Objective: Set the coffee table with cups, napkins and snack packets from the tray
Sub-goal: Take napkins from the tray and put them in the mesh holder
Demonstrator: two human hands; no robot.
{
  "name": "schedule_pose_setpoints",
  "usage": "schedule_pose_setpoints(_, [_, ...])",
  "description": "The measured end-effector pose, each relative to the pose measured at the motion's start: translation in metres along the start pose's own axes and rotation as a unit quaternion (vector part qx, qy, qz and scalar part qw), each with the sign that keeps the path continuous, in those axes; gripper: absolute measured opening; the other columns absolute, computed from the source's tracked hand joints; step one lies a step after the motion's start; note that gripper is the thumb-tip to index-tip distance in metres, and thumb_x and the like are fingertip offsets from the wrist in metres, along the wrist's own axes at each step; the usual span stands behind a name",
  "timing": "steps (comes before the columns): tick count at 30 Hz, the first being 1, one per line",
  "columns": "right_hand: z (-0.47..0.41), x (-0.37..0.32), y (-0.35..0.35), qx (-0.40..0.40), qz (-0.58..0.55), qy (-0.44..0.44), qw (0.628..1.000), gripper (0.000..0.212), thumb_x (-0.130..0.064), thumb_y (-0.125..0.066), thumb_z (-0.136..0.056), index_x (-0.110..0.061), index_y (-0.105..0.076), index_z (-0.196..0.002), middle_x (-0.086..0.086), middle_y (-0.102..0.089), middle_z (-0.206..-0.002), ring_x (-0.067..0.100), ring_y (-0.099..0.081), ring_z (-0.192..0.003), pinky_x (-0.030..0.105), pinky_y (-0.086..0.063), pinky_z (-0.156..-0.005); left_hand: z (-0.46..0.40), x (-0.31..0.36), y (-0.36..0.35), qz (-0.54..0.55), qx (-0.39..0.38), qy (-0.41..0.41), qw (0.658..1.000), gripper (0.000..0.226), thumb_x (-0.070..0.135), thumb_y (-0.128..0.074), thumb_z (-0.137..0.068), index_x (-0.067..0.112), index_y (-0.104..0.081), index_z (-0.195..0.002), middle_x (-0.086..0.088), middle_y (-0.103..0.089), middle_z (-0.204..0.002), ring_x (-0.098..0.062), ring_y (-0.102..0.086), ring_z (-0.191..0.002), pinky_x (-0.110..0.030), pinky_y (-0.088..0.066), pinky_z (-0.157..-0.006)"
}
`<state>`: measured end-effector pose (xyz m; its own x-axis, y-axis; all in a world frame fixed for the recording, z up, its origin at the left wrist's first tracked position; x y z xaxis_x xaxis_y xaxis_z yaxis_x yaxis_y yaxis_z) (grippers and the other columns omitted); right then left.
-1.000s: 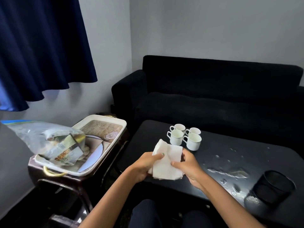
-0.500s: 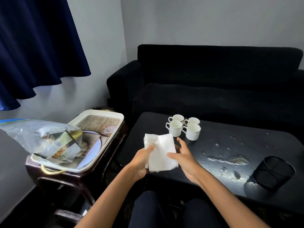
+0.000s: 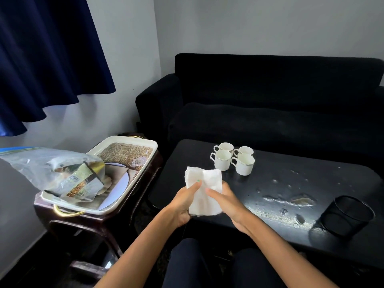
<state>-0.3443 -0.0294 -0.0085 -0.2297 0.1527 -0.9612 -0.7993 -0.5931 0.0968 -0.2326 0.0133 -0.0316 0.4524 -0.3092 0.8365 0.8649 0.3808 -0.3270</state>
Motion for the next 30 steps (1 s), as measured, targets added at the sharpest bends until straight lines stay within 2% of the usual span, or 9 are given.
schedule_pose_setpoints(5, [0.001, -0.008, 0.014, 0.082, -0.022, -0.001, 0.996, 0.021, -0.027, -0.058, -0.09, -0.009, -0.059, -0.1, 0.004, -0.062, -0.092, 0.016, -0.056, -0.08, 0.024, -0.041, -0.064, 0.0, 0.002, 0.001, -0.031, 0.018, -0.017, 0.999, 0.027, 0.037, -0.047, -0.098, 0.018, -0.061, -0.112, -0.009, -0.069, -0.111, -0.028, -0.066, -0.103, -0.04, -0.057, -0.077])
schedule_pose_setpoints(7, [0.003, -0.01, 0.015, 0.099, -0.023, 0.013, 0.995, 0.021, -0.021, -0.058, -0.09, 0.0, -0.059, -0.09, 0.009, -0.056, -0.083, 0.019, -0.05, -0.076, 0.027, -0.037, -0.062, 0.001, 0.003, 0.0, -0.044, 0.016, -0.023, 0.999, 0.026, 0.036, -0.047, -0.098, 0.019, -0.06, -0.114, -0.008, -0.069, -0.112, -0.028, -0.065, -0.104, -0.041, -0.057, -0.08])
schedule_pose_setpoints(10, [0.004, -0.013, 0.016, 0.129, -0.03, 0.035, 0.991, 0.018, -0.009, -0.057, -0.089, 0.009, -0.056, -0.091, 0.018, -0.054, -0.081, 0.021, -0.049, -0.076, 0.032, -0.038, -0.065, 0.003, 0.004, -0.001, -0.06, 0.013, -0.038, 0.997, 0.023, 0.034, -0.049, -0.097, 0.021, -0.06, -0.112, -0.007, -0.069, -0.111, -0.027, -0.065, -0.103, -0.04, -0.057, -0.081])
schedule_pose_setpoints(12, [0.005, -0.014, 0.016, 0.14, -0.03, 0.044, 0.989, 0.006, -0.004, -0.056, -0.088, 0.0, -0.061, -0.09, 0.027, -0.061, -0.088, 0.023, -0.055, -0.079, 0.035, -0.044, -0.069, 0.004, 0.006, -0.001, -0.067, 0.014, -0.046, 0.997, 0.021, 0.033, -0.051, -0.096, 0.022, -0.061, -0.111, -0.006, -0.07, -0.108, -0.026, -0.066, -0.101, -0.038, -0.057, -0.078])
schedule_pose_setpoints(17, [0.004, -0.012, 0.016, 0.156, -0.028, 0.057, 0.986, 0.025, 0.001, -0.055, -0.088, -0.022, -0.064, -0.089, 0.008, -0.068, -0.094, 0.02, -0.061, -0.088, 0.031, -0.048, -0.078, 0.005, 0.009, -0.002, -0.07, 0.021, -0.065, 0.995, 0.021, 0.034, -0.054, -0.093, 0.023, -0.064, -0.109, -0.004, -0.073, -0.102, -0.022, -0.07, -0.094, -0.034, -0.058, -0.071])
schedule_pose_setpoints(20, [0.004, -0.012, 0.016, 0.153, -0.015, 0.066, 0.986, 0.032, 0.001, -0.055, -0.087, -0.03, -0.065, -0.091, -0.001, -0.066, -0.09, 0.014, -0.058, -0.085, 0.023, -0.047, -0.069, 0.008, 0.014, -0.002, -0.058, 0.029, -0.089, 0.994, 0.023, 0.031, -0.052, -0.095, 0.019, -0.064, -0.11, -0.007, -0.072, -0.104, -0.023, -0.07, -0.095, -0.036, -0.058, -0.077])
schedule_pose_setpoints(23, [0.003, -0.012, 0.015, 0.136, -0.012, 0.059, 0.989, 0.037, 0.0, -0.053, -0.087, -0.036, -0.062, -0.09, 0.0, -0.067, -0.094, 0.018, -0.06, -0.088, 0.027, -0.047, -0.056, 0.009, 0.018, 0.001, -0.041, 0.048, -0.103, 0.993, 0.021, 0.028, -0.05, -0.097, 0.016, -0.065, -0.104, -0.008, -0.072, -0.095, -0.022, -0.07, -0.083, -0.032, -0.057, -0.065])
schedule_pose_setpoints(27, [0.003, -0.012, 0.014, 0.142, -0.036, 0.063, 0.987, 0.032, 0.0, -0.055, -0.083, -0.029, -0.058, -0.098, 0.002, -0.065, -0.106, 0.018, -0.061, -0.094, 0.028, -0.049, -0.071, 0.009, 0.019, 0.002, -0.05, 0.066, -0.1, 0.992, 0.021, 0.025, -0.048, -0.098, 0.013, -0.066, -0.095, -0.007, -0.071, -0.087, -0.02, -0.069, -0.075, -0.029, -0.056, -0.061])
schedule_pose_setpoints(30, [0.003, -0.024, 0.016, 0.173, 0.105, 0.113, 0.973, 0.048, -0.007, -0.054, -0.082, -0.03, -0.047, -0.124, -0.004, -0.05, -0.125, 0.014, -0.051, -0.11, 0.038, -0.044, -0.095, 0.009, 0.017, 0.001, -0.068, 0.061, -0.093, 0.991, 0.023, 0.028, -0.051, -0.097, 0.012, -0.067, -0.095, -0.009, -0.072, -0.092, -0.023, -0.069, -0.083, -0.035, -0.056, -0.071])
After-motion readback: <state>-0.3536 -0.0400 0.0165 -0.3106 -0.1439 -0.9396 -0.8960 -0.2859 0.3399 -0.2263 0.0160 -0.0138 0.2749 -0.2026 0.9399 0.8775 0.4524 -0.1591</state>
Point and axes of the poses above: each hand's wrist, its own z-axis away from the middle knuckle, its own y-axis out of the back of the hand, x = y × z, the point moved 6 cm from there along -z, towards the middle knuckle
